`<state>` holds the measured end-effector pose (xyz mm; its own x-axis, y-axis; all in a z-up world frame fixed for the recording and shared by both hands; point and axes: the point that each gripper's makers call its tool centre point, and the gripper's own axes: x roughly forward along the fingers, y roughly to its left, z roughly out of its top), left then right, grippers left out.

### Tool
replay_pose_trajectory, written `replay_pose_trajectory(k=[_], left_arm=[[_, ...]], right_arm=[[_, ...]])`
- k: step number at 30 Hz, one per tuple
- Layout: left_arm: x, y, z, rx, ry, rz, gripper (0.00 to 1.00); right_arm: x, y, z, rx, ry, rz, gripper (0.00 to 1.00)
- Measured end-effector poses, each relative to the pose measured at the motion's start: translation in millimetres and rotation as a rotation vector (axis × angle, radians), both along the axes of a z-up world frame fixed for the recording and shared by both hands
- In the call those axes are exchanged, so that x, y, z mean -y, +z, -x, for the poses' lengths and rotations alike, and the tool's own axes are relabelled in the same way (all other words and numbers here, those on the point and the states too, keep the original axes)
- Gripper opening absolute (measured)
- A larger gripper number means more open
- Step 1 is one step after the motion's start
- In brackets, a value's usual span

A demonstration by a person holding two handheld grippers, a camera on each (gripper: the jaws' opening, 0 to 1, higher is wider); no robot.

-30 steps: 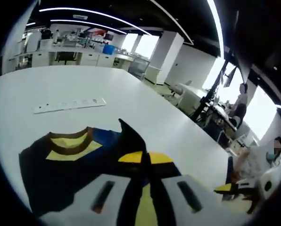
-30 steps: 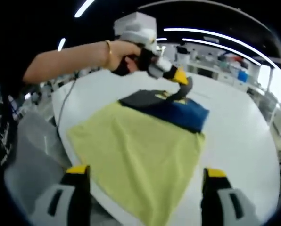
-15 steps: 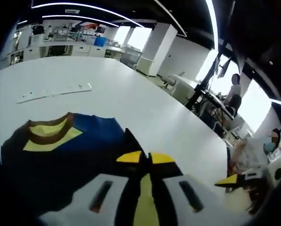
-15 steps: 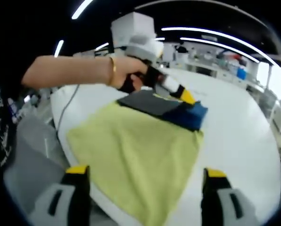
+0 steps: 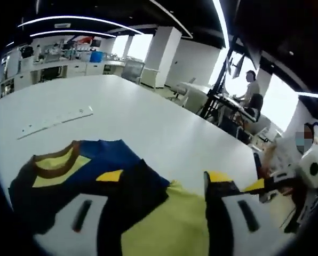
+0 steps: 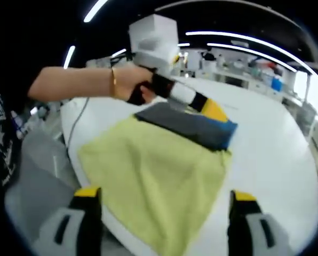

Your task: Fold the garment on the visible template until the final outline fits inside the template.

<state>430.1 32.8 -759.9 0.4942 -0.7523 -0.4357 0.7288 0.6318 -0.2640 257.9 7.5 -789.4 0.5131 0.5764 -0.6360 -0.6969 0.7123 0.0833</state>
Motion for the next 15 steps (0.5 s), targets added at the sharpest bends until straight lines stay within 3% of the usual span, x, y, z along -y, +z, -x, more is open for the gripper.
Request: replay_pose_trajectory(k=[7, 11, 15], left_arm=[[-28, 10.9, 6.0, 0.040, 0.013, 0.013, 0.85], [-46, 14.4, 13.4, 0.080, 0.000, -0.010, 0.93], [-61, 16.8, 23.2, 0.083, -0.015, -0.016, 0.99]], right_arm=[[-5, 5.4, 3, -0.033, 0.075, -0.032, 0.99], [-8, 4.3, 5, -0.044, 0.128, -0.019, 0.99], [-15, 4.1, 11, -0.069, 0.194, -0.020, 0.99]])
